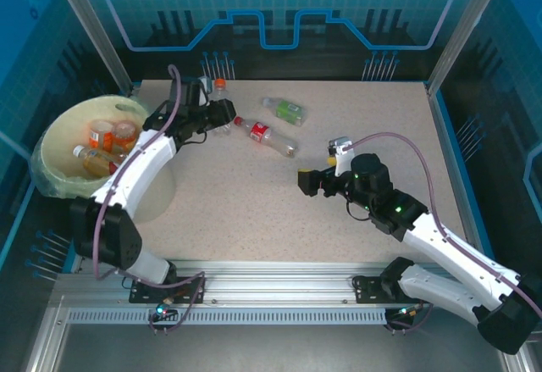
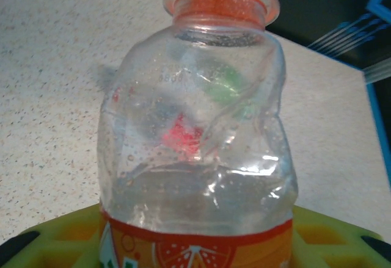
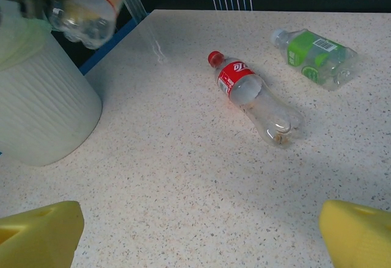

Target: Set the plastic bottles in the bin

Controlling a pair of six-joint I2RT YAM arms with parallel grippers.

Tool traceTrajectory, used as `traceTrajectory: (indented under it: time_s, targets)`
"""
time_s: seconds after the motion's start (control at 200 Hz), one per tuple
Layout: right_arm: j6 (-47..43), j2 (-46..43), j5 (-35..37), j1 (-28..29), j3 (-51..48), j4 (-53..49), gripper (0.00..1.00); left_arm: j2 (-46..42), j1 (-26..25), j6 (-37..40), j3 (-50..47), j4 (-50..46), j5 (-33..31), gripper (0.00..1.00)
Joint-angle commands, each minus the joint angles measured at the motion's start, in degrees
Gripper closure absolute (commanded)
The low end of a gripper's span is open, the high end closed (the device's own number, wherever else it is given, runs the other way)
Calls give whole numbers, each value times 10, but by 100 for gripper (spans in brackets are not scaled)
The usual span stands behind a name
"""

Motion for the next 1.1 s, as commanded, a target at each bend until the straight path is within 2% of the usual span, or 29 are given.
traceTrajectory:
  time_s: [0.0,0.25,0.435,0.635,0.865,1.096]
  targets:
    - [-11,5,12,5,7,18,0,-52,-1,34,31,-37,32,59]
    - [-13,18,14,5,9,27,0,-134,0,115,115,-151,-12,58]
    - [-11,37,7,5,12,42,0,-176,6,159,164,-197,-137,58]
    - [-14,57,-3,5,31,32,0,-187,55,207,201,-214,-233,58]
    - [-12,65,-5,5,35,36,0,-187,161,193,190,-228,-223,58]
    - [-15,69,-6,6,46,26,0,-169,248,172,179,-264,-133,56]
